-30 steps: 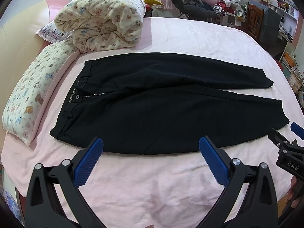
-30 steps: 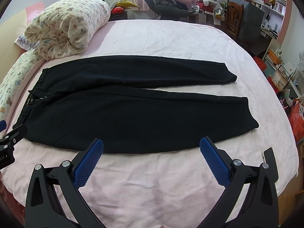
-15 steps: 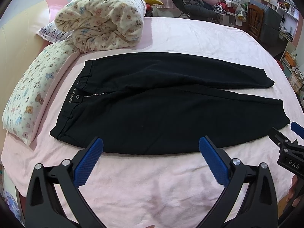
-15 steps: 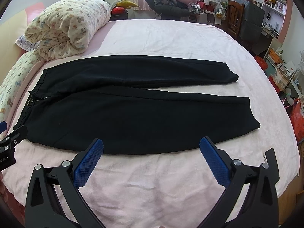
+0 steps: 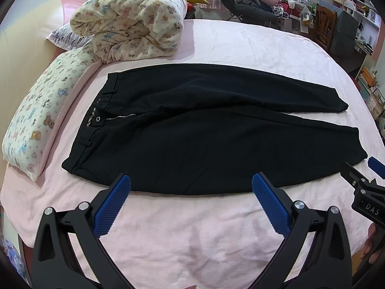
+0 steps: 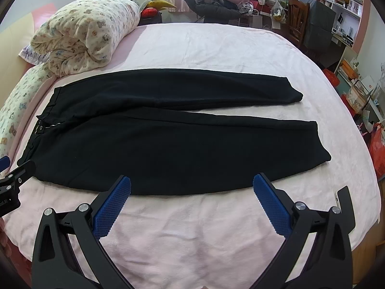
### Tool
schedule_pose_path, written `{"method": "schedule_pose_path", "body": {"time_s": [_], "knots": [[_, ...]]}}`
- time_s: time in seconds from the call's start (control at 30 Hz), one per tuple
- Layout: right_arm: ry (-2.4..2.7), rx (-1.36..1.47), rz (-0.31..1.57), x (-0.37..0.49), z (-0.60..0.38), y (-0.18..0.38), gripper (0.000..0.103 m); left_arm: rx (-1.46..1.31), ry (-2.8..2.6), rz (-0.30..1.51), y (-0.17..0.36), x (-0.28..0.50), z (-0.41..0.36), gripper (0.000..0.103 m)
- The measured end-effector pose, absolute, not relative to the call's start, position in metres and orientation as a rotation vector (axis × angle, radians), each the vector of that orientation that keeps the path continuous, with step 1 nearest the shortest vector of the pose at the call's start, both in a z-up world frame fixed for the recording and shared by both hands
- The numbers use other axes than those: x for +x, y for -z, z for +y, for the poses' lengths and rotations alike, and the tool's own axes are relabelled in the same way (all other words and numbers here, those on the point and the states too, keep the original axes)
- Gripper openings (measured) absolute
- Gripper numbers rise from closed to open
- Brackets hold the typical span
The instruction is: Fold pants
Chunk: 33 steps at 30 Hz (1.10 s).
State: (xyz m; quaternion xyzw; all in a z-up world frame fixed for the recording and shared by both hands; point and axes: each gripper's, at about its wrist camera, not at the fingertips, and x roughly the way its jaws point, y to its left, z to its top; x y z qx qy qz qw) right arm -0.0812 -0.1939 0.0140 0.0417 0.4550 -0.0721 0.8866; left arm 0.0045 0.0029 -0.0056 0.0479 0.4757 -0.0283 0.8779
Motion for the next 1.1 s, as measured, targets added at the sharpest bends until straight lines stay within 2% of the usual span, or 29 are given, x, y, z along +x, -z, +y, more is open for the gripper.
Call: {"method": "schedule_pose_path", "body": {"time_s": [1.1], "knots": [[0.147,0.115,0.982,-0.066,-0.204,0.000,0.102,0.092,0.045,1.024,0.020,0.023,0.001,0.101]]}}
